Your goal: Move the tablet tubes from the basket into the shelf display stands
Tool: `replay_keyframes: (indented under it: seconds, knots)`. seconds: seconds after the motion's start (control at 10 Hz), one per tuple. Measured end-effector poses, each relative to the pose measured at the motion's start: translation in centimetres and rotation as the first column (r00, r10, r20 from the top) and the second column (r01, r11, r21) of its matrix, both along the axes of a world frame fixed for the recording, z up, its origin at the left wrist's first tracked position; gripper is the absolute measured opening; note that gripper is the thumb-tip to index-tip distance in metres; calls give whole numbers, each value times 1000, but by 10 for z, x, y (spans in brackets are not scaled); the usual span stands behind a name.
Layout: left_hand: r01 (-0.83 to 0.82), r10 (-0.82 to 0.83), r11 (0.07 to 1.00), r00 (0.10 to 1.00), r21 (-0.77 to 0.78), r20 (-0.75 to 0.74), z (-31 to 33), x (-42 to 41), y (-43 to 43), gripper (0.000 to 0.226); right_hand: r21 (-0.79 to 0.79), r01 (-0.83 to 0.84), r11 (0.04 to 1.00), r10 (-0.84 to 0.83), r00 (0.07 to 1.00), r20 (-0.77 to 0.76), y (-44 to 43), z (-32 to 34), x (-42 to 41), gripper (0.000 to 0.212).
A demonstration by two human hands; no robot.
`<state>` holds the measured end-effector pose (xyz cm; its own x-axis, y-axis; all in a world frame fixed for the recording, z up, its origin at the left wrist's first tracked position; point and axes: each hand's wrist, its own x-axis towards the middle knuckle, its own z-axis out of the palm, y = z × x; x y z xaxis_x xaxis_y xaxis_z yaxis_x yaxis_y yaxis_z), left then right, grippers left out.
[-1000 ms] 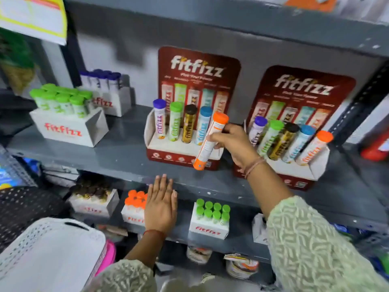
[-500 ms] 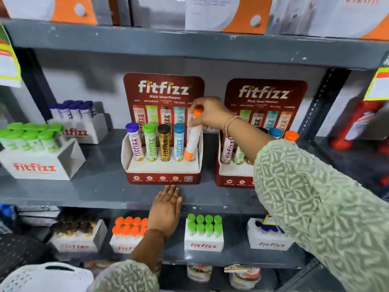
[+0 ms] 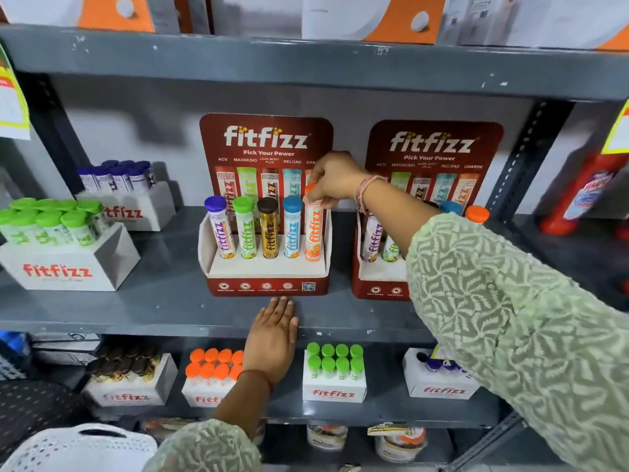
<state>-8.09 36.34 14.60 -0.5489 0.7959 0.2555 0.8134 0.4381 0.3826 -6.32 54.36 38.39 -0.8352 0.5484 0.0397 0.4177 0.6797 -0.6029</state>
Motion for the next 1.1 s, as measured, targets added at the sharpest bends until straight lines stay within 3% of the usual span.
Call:
replay_keyframes:
  seconds: [0.2,0.4,0.8,0.9,1.0,1.1]
  knots:
    - [1,-1,1000,1000,-31,-8,1,0,0,44,98,44,994,-36,996,-78,4,-12,-1,29]
    - [-14,14,999,1000,-43,-3,0,1,1,44,87,-6,996,6,1000,-5,8,-30,-1,29]
    - [1,0,998,1000,-64,8,3,2,1,45,8,38,999,-38,999,-36,2,-35,3,43]
    - [39,-40,995,999,-94,-8,3,0,-2,46,-2,40,999,-40,994,-105,-6,-51,16,51]
    - [68,-63,992,997,-104,44,8,-1,-3,47,84,129,988,-108,970,-217,-17,-67,34,59]
    - [80,-69,987,995,-142,76,14,-1,-3,48,216,269,939,-187,923,-337,-43,-109,67,52]
